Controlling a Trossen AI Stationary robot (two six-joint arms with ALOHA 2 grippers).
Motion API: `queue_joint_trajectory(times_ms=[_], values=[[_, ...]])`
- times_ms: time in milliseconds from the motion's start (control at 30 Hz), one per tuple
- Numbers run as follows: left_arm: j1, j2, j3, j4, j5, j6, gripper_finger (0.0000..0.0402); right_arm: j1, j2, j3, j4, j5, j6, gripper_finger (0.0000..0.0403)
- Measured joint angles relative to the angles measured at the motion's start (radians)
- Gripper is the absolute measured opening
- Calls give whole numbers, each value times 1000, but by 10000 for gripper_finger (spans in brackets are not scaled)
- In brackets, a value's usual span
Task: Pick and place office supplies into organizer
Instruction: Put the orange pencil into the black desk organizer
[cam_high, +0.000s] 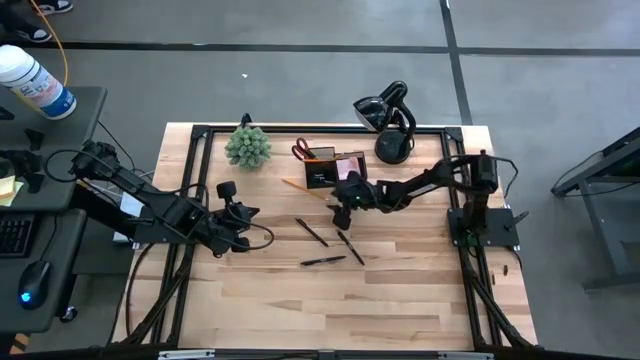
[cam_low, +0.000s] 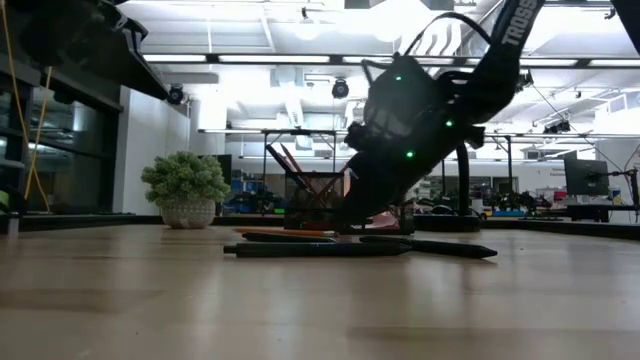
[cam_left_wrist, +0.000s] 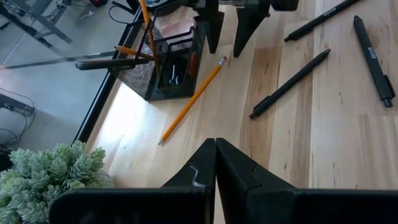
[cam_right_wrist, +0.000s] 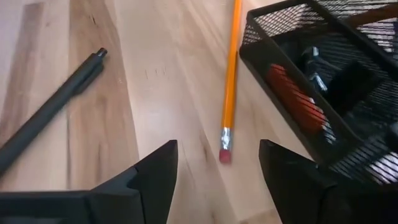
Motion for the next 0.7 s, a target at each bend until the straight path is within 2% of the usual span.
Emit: queue_joint_trajectory(times_ms=[200,533,700], values=[[0,0,0,0,0,-1,1,2,44,61,-64,44,6,207],[0,0,0,-1,0,-1,1,2,45,44,-76,40,28,203],[0,0,0,-1,0,-1,1,3,45,44,-92,42,30,182]])
